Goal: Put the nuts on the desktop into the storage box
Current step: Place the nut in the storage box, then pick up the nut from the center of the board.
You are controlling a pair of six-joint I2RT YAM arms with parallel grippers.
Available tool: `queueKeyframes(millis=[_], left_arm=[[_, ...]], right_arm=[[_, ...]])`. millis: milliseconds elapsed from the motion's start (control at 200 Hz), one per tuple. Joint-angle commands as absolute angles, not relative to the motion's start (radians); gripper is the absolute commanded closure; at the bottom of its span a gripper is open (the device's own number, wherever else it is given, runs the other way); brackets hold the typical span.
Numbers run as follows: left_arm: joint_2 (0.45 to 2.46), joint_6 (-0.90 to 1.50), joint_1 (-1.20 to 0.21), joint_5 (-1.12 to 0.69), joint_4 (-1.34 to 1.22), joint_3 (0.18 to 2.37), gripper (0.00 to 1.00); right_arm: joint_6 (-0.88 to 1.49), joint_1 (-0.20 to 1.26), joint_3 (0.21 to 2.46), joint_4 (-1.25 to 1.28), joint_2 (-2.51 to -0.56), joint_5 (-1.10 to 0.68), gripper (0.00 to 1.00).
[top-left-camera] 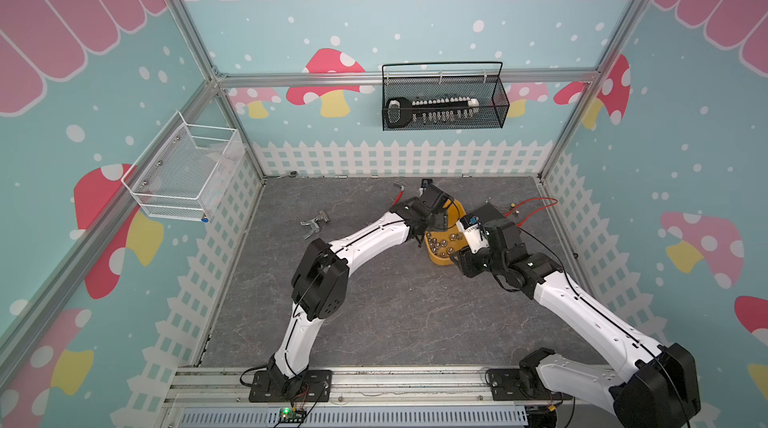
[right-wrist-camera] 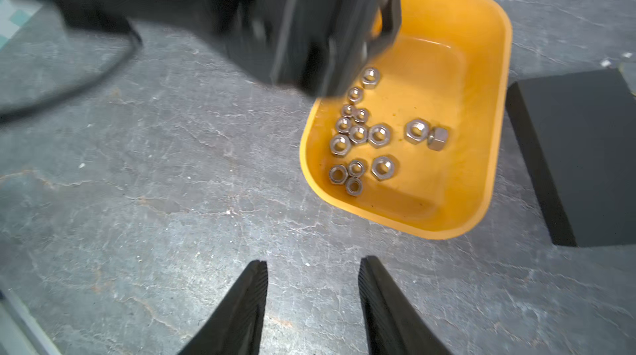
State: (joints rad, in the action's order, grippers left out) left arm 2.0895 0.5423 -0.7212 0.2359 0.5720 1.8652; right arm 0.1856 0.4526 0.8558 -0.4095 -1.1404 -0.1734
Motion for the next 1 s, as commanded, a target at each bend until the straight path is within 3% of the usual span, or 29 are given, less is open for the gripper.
queueKeyframes(millis=[0,295,530,996], left_arm=[[2.03,0.542,-0.6,0.264,0.638,1.864,0.24],[2.122,0.552,-0.45,0.245,0.698,1.834,0.26],[2.271,0.538,-0.392,0.253,0.8,1.935,0.28],[2.358,0.529,-0.38,0.278,0.842,1.99,0.35]], right_arm=[[0.164,0.465,0.852,-0.345,-1.176,-0.264,0.51],[0.155,0.573,1.017,-0.263,-1.415,-0.26,0.51],[0.135,0.63,1.171,-0.24,-1.616,-0.267,0.52],[0.132,0.659,1.184,-0.203,-1.739,-0.283,0.54]])
